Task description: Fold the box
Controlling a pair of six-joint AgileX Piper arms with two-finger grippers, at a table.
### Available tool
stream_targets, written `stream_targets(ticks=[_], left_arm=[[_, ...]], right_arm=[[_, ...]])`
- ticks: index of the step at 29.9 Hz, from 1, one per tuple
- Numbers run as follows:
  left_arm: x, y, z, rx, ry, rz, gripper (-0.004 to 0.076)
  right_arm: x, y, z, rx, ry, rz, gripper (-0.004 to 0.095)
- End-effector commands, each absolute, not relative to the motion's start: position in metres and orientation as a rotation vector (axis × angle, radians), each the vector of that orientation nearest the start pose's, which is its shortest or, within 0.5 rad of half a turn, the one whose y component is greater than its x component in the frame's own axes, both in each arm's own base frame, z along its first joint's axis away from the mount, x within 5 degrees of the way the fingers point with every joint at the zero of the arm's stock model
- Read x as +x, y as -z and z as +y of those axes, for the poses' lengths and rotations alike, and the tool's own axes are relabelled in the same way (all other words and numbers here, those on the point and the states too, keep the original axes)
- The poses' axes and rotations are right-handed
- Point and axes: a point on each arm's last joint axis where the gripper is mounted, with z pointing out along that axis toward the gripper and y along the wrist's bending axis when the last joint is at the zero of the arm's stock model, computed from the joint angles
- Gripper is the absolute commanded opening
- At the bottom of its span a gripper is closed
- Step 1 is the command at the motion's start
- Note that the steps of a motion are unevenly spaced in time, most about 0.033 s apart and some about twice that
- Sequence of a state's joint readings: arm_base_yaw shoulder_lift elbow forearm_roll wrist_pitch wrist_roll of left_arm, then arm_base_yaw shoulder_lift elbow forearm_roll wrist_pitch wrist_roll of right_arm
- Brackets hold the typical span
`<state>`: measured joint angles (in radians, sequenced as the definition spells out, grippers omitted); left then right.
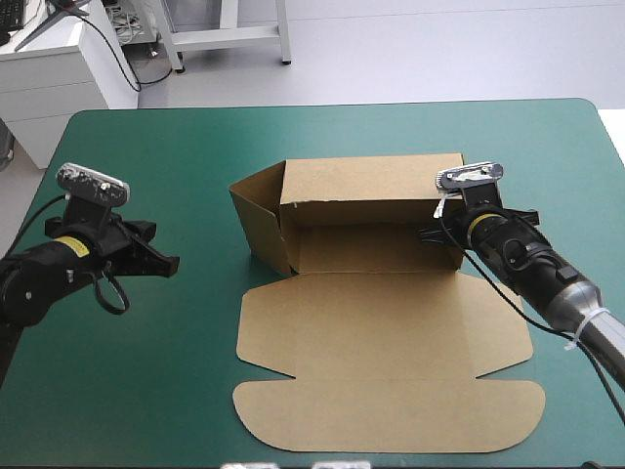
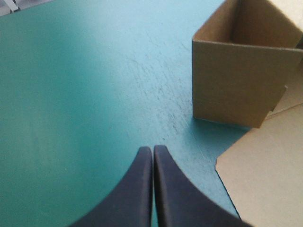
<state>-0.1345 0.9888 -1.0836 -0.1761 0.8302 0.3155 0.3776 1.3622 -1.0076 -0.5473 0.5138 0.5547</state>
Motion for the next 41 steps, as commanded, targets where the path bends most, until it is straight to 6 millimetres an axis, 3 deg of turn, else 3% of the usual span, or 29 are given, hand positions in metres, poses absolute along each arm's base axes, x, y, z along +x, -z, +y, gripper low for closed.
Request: stream_targets(ticks=[1, 7, 15, 22, 27, 35, 41], left_arm=[[0.174, -0.397, -0.036, 0.381, 0.139, 2.066, -0.0009], [0.161, -0.388, -0.033, 0.394, 0.110, 2.063, -0.0009], [0.164, -0.394, -0.033, 0.368, 0.114, 2.001, -0.0009], [0.165, -0.396, -0.033, 0.360, 0.110, 1.977, -0.0009], [0.165, -0.397, -0.033, 0.357, 0.108, 1.968, -0.0009], [0.165, -0.397, -0.034, 0.351, 0.124, 1.967, -0.0009], [0.165, -0.397, -0.036, 0.339, 0.161, 1.968, -0.0009]], right_arm=[[0.275, -0.341, 0.084, -0.213, 0.030, 2.126, -0.0019], [0.259, -0.373, 0.085, -0.328, -0.006, 2.128, -0.0019], [0.246, -0.393, 0.090, -0.450, -0.080, 2.276, -0.0019], [0.245, -0.375, 0.091, -0.461, -0.071, 2.453, -0.0019], [0.259, -0.357, 0.099, -0.472, -0.094, 2.525, -0.0019], [0.301, -0.316, 0.116, -0.486, -0.083, 2.561, -0.0019], [0.341, -0.300, 0.132, -0.466, -0.112, 2.495, -0.0012]])
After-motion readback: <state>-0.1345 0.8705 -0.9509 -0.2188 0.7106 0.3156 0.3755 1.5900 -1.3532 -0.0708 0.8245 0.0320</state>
